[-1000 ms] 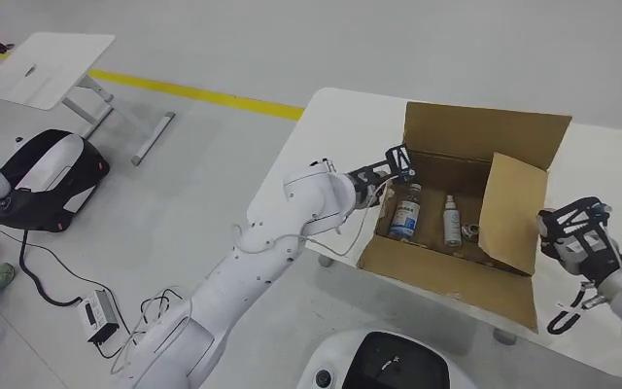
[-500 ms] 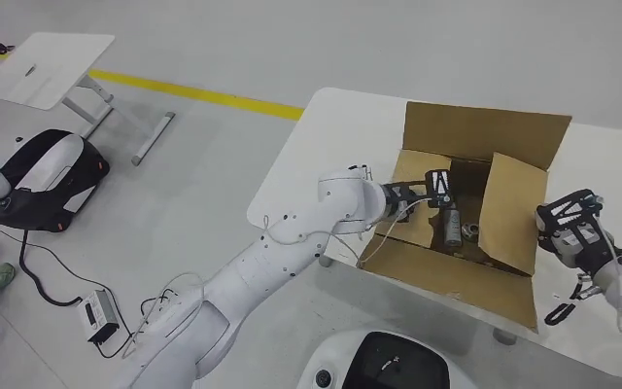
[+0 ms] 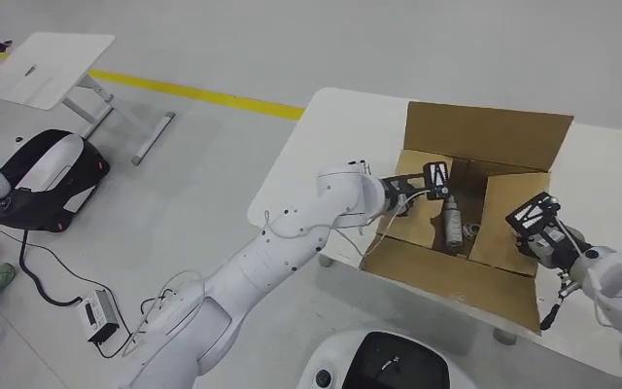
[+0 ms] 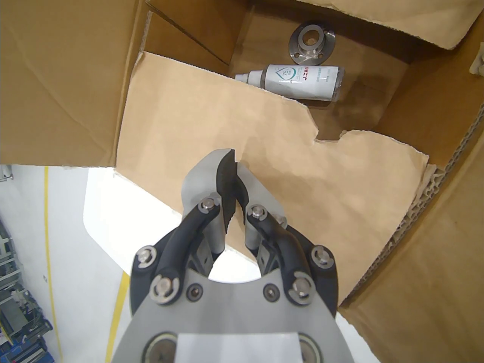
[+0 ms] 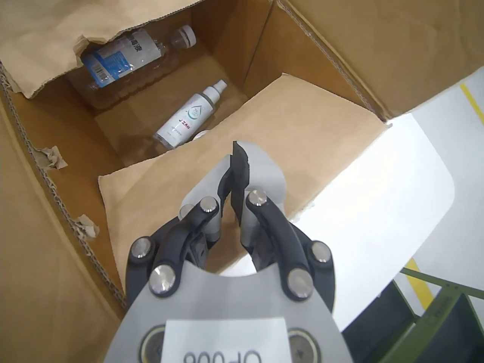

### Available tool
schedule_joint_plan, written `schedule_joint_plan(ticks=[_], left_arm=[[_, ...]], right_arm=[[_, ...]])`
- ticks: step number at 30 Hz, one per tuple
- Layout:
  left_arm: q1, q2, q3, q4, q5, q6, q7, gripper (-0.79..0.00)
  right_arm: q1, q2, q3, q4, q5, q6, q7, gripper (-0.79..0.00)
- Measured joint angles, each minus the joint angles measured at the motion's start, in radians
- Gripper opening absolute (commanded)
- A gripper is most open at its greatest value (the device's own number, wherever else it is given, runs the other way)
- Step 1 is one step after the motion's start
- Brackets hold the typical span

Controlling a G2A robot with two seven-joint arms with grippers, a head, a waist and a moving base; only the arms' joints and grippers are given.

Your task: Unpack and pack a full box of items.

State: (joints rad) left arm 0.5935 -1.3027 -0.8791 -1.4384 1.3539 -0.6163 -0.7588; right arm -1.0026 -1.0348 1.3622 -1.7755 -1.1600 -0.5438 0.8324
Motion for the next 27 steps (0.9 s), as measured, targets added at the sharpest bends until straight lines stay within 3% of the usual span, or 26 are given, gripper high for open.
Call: schedule_joint_plan(ticks=[1,2,3,4,13,20,27], left_arm=[[0.004,0.001,-0.005,-0.007,0.002,0.0,0.002,-0.554],[0.009,0.004,-0.012,-0.019,0.008,-0.001,0.005,-0.409],[0.013,0.006,-0.017,-0.027,0.013,-0.002,0.006,-0.166],[0.017,0.008,-0.022,-0.037,0.019,-0.004,0.007,0.0],[0.078,0.044,-0.129,-0.201,0.091,-0.079,0.029,0.0],[0.2,0.095,-0.305,-0.377,0.156,-0.229,0.194,0.0],[0.295,0.124,-0.422,-0.44,0.179,-0.304,0.388,0.0]], right_arm=[[0.0,0.0,0.005,-0.005,0.009,0.009,-0.012,-0.785],[-0.001,0.0,0.014,-0.014,0.02,0.017,-0.027,-0.785],[-0.004,0.001,0.023,-0.023,0.027,0.022,-0.038,-0.785],[-0.008,0.002,0.034,-0.034,0.034,0.026,-0.051,-0.785],[-0.074,0.012,0.184,-0.135,0.177,0.079,-0.168,-0.785],[-0.133,0.018,0.278,-0.166,0.311,0.069,-0.245,-0.785],[-0.181,0.025,0.323,-0.162,0.425,0.01,-0.269,-0.785]])
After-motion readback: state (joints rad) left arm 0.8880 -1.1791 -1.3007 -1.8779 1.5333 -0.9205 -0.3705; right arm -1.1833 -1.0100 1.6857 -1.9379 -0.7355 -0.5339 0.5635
